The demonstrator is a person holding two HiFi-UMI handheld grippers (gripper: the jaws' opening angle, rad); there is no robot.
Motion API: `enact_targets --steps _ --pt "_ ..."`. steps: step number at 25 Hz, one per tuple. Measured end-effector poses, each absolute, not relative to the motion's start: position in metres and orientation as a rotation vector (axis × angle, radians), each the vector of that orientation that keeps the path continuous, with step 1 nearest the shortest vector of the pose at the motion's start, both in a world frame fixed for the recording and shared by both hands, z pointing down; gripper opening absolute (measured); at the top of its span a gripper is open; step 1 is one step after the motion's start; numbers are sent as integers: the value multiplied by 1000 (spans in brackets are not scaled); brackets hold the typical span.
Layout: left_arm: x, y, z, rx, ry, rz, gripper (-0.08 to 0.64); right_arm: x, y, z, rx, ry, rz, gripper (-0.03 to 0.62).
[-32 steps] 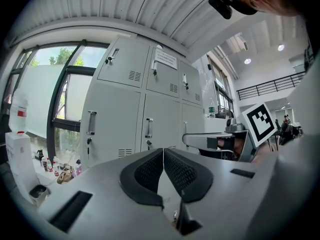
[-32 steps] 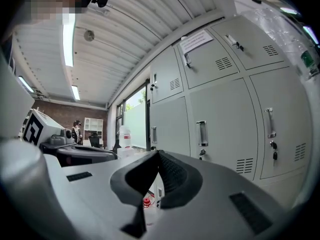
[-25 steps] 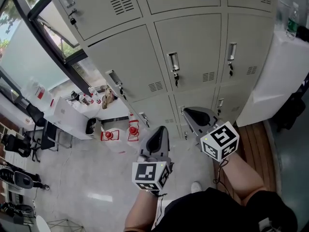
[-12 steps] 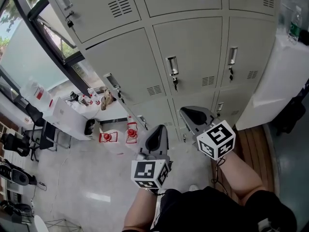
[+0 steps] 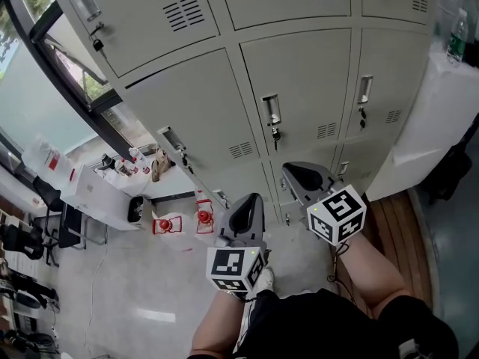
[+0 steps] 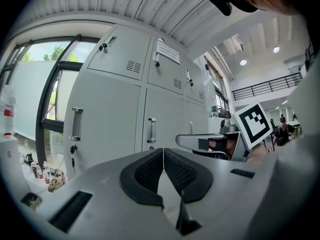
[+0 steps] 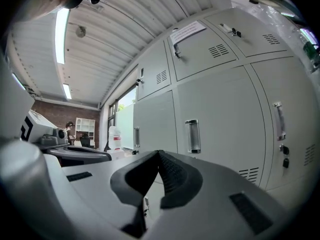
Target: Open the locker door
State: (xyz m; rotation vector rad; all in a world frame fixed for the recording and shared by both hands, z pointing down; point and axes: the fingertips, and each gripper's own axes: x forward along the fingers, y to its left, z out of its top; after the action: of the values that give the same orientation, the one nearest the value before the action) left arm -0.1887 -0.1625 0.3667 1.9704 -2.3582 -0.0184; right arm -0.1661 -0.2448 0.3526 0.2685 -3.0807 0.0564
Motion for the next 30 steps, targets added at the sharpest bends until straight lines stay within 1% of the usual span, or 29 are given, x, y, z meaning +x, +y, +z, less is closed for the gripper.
enact_targets --steps 10,15,16,17,19,25,30 --pt "-236 -189 366 2075 -2242 -44 20 -212 -274 352 448 -3044 65 54" --pt "-247 -203 371 2128 -2178 -60 20 -227 -291 354 548 -3017 39 58" --pt "-249 -206 372 2139 -2165 -58 20 -231 -294 355 563 -3011 37 103" --pt "-251 -208 374 2149 -2152 -56 20 -234 -297 356 580 -3005 35 121" --pt "-255 -211 376 2170 -2129 -53 20 -240 -304 357 622 -2988 22 124" --pt "-270 -218 374 2215 -2088 -54 20 -261 -325 356 759 -2931 -50 202" --pt "-280 -222 377 2243 -2052 -43 20 -274 -339 357 853 -2885 -84 228"
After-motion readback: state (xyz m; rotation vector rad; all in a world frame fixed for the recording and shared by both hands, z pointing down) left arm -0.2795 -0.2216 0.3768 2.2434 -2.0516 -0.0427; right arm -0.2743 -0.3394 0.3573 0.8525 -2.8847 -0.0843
